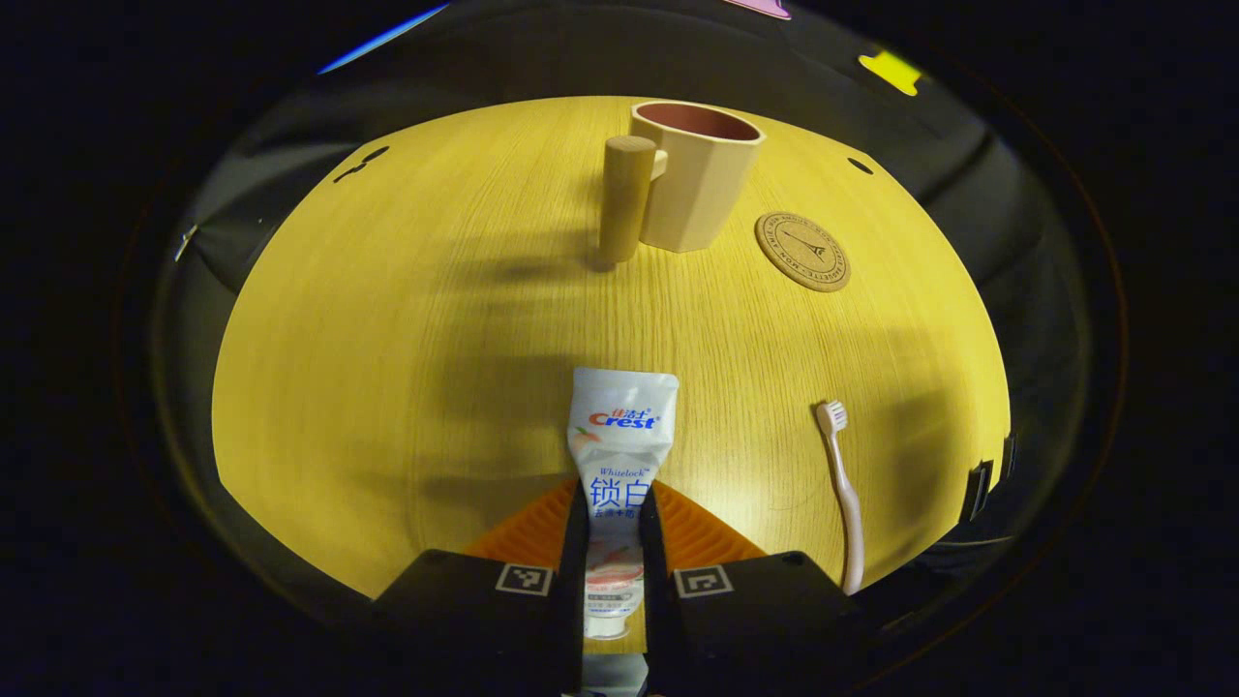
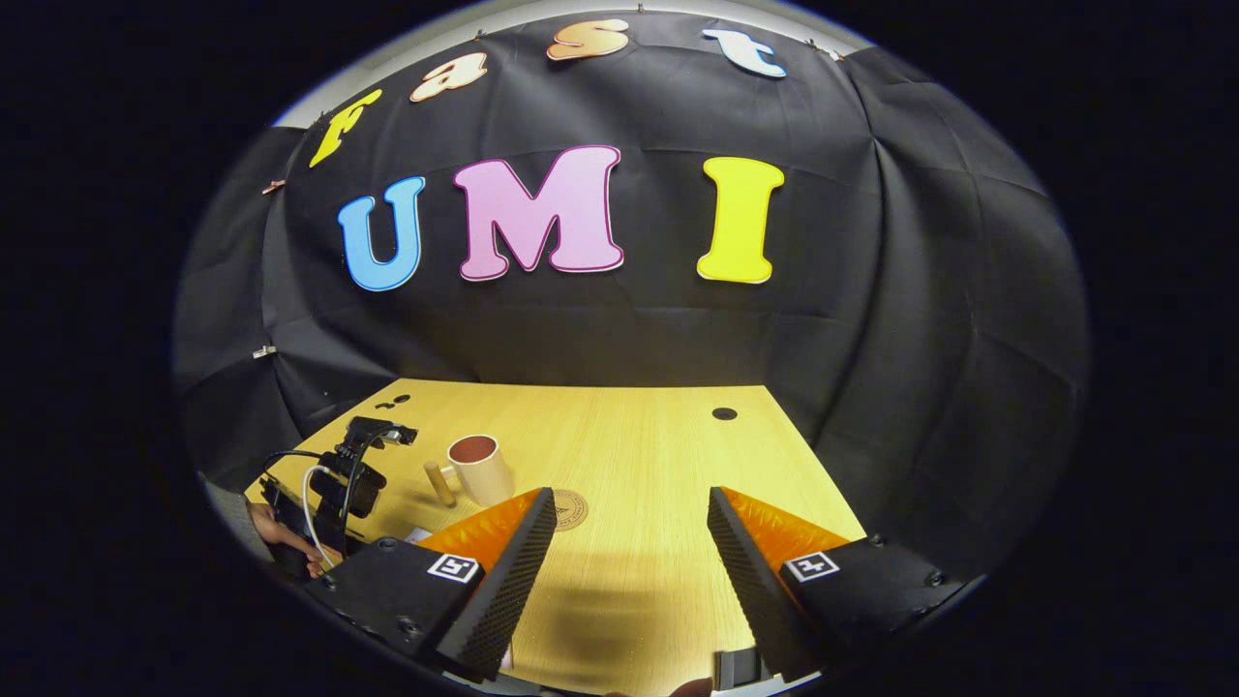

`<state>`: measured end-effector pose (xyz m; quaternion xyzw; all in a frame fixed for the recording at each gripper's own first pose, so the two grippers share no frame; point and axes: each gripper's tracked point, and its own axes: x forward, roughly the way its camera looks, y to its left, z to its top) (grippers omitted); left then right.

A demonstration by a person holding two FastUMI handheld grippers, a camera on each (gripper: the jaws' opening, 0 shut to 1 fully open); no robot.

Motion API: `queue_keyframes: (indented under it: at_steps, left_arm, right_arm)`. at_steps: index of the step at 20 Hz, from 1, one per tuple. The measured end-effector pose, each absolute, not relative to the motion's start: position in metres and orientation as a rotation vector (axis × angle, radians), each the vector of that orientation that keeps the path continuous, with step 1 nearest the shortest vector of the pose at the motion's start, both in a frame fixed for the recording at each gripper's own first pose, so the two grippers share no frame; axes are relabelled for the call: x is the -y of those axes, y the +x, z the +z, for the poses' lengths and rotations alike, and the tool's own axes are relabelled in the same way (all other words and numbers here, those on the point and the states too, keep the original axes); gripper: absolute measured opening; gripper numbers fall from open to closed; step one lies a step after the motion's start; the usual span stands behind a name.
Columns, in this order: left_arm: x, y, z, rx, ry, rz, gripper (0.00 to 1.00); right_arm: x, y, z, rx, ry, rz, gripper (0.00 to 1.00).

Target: Put the toothbrush and toothpaste on the desktop into the cup, then pick up the cup and place it on the coaster on the desktop.

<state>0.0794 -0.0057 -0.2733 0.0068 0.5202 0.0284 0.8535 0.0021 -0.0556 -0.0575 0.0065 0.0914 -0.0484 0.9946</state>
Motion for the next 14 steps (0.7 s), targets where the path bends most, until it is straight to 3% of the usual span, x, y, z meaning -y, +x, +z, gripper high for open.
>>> queue_keyframes:
  at_steps: [7,14]
  left_arm:
    - [0.006,0.08,-0.273,-1.077,0.067,-0.017,0.25]
    - [0.001,0.076,-0.26,-0.99,-0.053,-0.047,0.2]
  right_arm:
    - [0.028,-0.002,-0.083,-0.284,0.045,-0.036,0.97]
    - [-0.01,-0.006,-0.121,-0.44,0.099,0.043,0.98]
